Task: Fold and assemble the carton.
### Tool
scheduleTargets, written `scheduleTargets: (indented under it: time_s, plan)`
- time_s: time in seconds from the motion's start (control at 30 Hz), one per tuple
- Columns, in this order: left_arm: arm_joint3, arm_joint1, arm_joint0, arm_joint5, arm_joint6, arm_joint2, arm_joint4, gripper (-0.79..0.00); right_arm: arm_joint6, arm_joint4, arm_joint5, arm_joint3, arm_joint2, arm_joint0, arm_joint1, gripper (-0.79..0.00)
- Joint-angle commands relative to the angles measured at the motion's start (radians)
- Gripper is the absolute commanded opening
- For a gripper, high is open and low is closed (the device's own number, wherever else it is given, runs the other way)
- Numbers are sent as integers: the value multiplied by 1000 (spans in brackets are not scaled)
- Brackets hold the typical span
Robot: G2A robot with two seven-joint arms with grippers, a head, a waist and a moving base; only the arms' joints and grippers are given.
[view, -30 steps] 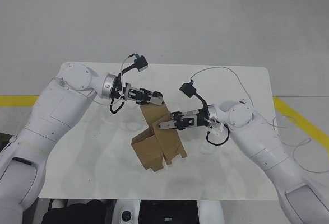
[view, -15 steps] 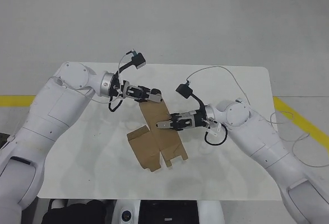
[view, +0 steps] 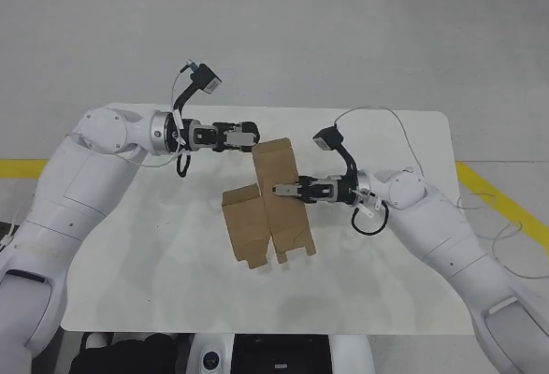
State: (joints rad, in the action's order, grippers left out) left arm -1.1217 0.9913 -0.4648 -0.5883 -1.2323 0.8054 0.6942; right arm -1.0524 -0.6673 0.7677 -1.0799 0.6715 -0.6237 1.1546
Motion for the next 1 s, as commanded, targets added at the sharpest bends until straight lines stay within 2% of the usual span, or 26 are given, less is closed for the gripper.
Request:
scheduleTargets:
  time_s: [0.0, 0.2, 0.47, 0.77, 0.83, 0.87, 0.97]
  plan:
    - [0, -3, -17, -4, 5, 10, 16, 0, 5, -28, 2, 17, 20, -9, -3, -785]
    - [-9, -9, -84, -16, 16, 21, 12, 0, 65, -84, -18, 27, 84, -45, -9, -785]
    - [-77, -7, -176, -45, 46, 17, 15, 0, 172, -67, -51, 2, 142, -74, -7, -785]
    - [-104, -6, -201, -34, 35, 17, -38, 0, 260, 9, -88, -14, 182, -97, -2, -785]
    - [-106, -7, -205, -31, 31, 22, -41, -419, 269, 27, -94, -20, 191, -103, -3, -785]
    - [-106, -8, -207, -29, 30, 24, -41, -486, 276, 39, -100, -23, 195, -105, -3, -785]
    - [-107, -8, -210, -25, 26, 29, -45, -560, 287, 62, -112, -34, 203, -114, -1, -785]
